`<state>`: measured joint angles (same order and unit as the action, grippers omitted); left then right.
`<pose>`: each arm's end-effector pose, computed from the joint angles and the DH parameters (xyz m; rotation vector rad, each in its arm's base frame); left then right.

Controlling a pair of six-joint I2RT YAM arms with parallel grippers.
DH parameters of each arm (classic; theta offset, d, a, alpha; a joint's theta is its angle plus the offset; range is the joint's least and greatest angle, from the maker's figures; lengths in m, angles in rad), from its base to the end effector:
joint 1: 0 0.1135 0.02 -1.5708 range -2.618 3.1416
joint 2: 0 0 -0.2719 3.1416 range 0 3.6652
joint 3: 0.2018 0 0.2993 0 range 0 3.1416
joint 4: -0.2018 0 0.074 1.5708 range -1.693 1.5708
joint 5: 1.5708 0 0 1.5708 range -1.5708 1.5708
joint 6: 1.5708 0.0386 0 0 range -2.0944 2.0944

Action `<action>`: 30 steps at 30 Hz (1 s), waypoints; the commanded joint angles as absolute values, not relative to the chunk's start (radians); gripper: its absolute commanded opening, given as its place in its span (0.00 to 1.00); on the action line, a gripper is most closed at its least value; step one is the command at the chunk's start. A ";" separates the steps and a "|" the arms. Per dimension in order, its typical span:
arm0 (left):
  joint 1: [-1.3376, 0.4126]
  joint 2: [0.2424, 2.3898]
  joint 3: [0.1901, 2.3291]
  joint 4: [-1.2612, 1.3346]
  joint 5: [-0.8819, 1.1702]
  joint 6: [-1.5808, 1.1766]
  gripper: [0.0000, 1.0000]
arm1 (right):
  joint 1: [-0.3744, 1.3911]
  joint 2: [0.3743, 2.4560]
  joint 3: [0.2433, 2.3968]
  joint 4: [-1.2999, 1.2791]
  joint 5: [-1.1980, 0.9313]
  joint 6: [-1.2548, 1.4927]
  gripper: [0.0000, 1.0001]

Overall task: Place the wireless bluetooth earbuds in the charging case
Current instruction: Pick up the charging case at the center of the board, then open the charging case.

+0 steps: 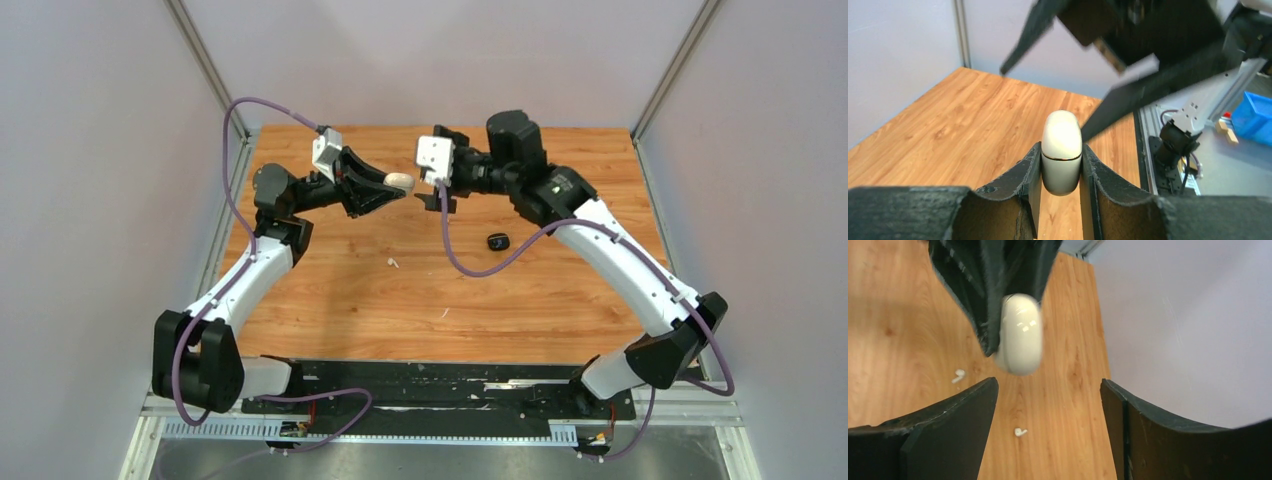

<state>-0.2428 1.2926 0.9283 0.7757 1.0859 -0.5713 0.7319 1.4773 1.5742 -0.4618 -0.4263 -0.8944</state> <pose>0.3073 -0.1113 0.3633 0.8294 1.2648 -1.2888 0.2740 0.2676 0.4333 -1.5684 1.0956 0.3025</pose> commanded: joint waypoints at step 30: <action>-0.247 1.228 0.861 0.795 1.277 -0.426 0.00 | 0.575 1.749 2.038 -0.842 -0.810 -0.278 0.63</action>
